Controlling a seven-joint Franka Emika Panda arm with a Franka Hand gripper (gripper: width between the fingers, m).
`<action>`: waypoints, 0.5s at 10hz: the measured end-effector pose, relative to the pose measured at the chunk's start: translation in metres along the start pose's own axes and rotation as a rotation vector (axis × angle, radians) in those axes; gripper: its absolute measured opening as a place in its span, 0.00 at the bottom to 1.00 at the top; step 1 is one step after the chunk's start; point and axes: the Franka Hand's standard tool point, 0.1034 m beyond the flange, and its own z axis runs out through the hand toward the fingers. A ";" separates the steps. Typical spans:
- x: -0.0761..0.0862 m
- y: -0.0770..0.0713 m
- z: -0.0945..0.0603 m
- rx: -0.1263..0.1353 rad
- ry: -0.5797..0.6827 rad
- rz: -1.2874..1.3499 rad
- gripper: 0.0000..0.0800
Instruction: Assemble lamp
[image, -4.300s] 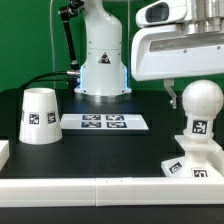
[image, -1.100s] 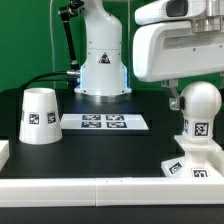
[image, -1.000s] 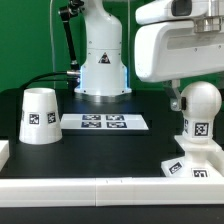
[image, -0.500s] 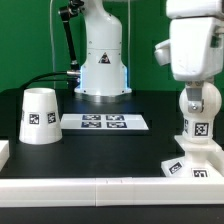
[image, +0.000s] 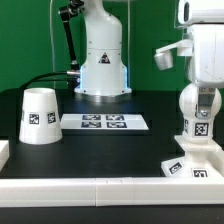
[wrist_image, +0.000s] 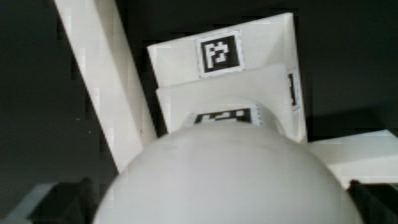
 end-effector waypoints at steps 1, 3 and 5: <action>0.000 0.000 0.000 0.000 0.000 0.000 0.76; 0.000 0.000 0.000 0.000 0.000 0.018 0.72; -0.003 0.001 0.000 0.004 0.009 0.147 0.72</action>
Offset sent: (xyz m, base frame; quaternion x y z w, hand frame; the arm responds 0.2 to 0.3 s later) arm 0.0000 0.0000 0.0000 0.0000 0.0000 0.0650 0.9979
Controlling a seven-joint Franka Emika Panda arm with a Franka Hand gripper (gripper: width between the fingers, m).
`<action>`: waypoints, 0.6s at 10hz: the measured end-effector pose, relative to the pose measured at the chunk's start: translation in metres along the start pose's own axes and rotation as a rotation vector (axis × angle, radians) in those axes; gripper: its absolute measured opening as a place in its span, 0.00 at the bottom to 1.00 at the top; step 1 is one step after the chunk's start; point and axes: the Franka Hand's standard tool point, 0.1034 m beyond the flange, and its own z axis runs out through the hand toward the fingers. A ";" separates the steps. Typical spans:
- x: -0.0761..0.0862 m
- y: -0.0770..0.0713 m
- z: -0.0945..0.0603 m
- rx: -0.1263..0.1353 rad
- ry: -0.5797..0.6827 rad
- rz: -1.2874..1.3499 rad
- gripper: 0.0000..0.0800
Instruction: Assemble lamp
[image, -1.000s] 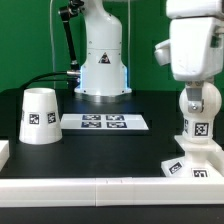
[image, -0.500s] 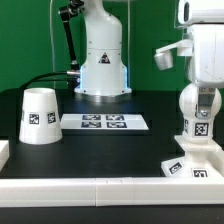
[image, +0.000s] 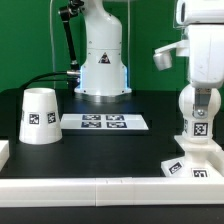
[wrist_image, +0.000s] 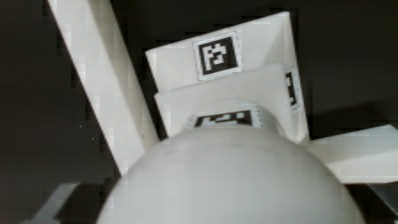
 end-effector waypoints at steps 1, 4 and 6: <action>0.000 0.000 0.000 0.001 0.003 0.107 0.72; 0.000 0.000 0.001 0.015 0.031 0.424 0.72; 0.002 0.000 0.000 0.022 0.040 0.625 0.72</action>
Offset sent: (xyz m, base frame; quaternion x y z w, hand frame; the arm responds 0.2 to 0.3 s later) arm -0.0068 0.0020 0.0001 0.0333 0.0308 0.2661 0.9629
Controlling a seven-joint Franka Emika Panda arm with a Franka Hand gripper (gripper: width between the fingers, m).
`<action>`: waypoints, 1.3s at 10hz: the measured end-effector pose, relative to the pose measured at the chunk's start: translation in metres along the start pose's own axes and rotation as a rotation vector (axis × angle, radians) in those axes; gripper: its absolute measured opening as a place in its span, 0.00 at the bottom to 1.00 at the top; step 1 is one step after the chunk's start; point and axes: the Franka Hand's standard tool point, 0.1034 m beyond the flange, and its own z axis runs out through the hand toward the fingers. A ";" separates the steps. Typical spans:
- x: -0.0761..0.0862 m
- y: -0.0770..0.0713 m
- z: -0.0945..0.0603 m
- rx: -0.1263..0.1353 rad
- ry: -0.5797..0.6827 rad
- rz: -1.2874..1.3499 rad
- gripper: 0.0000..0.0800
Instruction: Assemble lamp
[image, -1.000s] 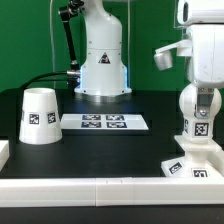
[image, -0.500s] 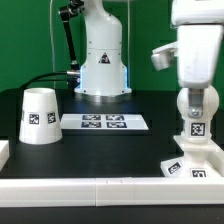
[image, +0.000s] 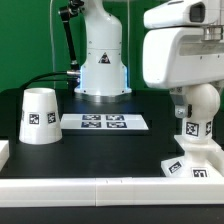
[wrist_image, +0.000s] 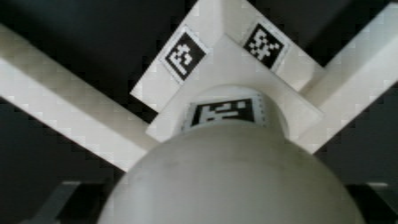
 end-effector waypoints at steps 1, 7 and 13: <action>0.001 0.000 -0.001 -0.002 0.001 0.093 0.72; 0.000 0.002 -0.001 -0.002 0.002 0.428 0.72; -0.006 -0.003 0.002 0.049 0.000 1.098 0.72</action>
Offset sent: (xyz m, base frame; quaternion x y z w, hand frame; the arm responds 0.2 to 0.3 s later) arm 0.0000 0.0000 0.0000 0.0000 0.0000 0.1296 0.9916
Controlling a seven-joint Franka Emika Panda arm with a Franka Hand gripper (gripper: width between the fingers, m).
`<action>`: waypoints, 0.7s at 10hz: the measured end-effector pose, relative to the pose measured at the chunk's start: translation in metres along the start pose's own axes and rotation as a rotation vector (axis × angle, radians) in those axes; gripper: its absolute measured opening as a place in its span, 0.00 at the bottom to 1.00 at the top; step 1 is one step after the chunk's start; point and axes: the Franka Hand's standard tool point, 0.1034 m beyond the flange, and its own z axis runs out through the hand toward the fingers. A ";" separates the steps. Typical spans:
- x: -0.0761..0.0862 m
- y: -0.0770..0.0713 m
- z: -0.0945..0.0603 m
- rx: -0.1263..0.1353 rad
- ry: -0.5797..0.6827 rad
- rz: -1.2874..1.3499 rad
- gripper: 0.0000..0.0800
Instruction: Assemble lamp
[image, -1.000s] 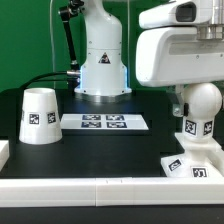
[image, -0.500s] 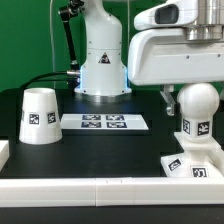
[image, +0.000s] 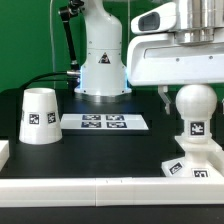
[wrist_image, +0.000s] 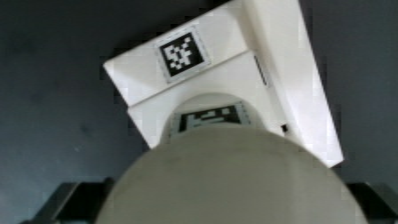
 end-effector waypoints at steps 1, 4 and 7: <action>0.000 -0.001 0.000 0.005 -0.005 0.088 0.72; -0.001 -0.003 0.000 0.028 -0.043 0.352 0.72; -0.001 -0.004 0.000 0.056 -0.074 0.564 0.72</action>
Offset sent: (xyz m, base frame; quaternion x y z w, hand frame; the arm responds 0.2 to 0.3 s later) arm 0.0072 0.0075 0.0019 0.0132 -0.0438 0.2753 0.9603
